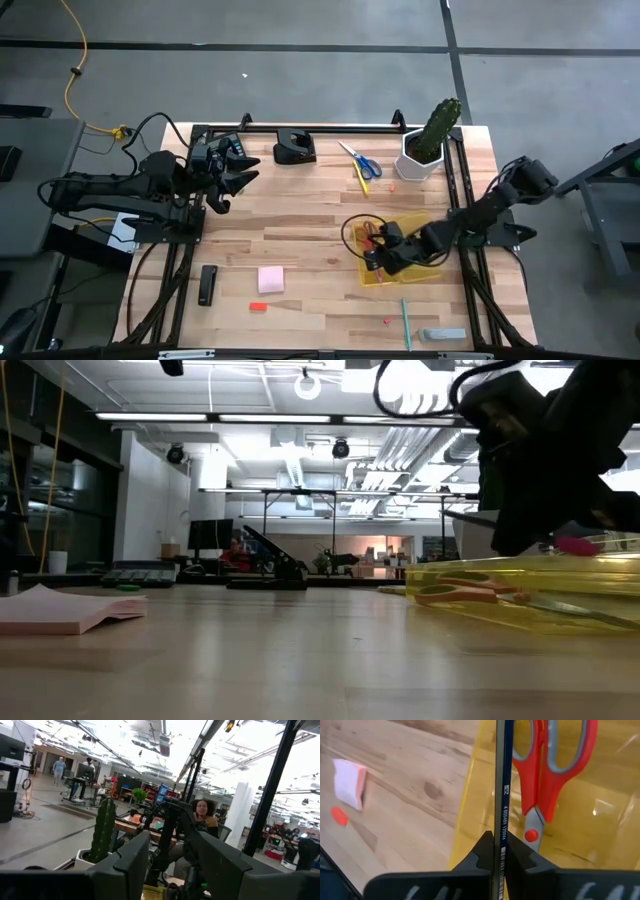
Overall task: Pack school essentials
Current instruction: Put the black pencil into the yellow box
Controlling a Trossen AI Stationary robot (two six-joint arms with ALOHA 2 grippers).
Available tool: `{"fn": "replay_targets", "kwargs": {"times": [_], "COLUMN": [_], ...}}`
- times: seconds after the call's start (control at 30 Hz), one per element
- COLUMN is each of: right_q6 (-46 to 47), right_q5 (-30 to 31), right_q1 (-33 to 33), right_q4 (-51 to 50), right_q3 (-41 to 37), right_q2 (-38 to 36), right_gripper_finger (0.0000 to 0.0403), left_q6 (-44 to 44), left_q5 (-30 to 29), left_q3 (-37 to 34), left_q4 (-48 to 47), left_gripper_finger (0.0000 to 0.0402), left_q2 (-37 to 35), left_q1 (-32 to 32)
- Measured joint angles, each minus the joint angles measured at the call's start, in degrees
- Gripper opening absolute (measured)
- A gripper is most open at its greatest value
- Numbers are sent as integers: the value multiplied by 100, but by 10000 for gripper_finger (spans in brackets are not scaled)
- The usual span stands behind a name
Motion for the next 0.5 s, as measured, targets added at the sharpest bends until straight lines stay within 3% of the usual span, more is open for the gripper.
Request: {"fn": "replay_targets", "kwargs": {"times": [0.5], "right_q6": [64], "right_q5": [-394], "right_q1": [-207], "right_q4": [22], "right_q3": [0], "right_q2": [44], "right_gripper_finger": [14], "left_q6": [0], "left_q5": [2], "left_q3": [0], "left_q4": [0], "left_gripper_finger": [156], "left_q2": [0], "left_q1": [0]}}
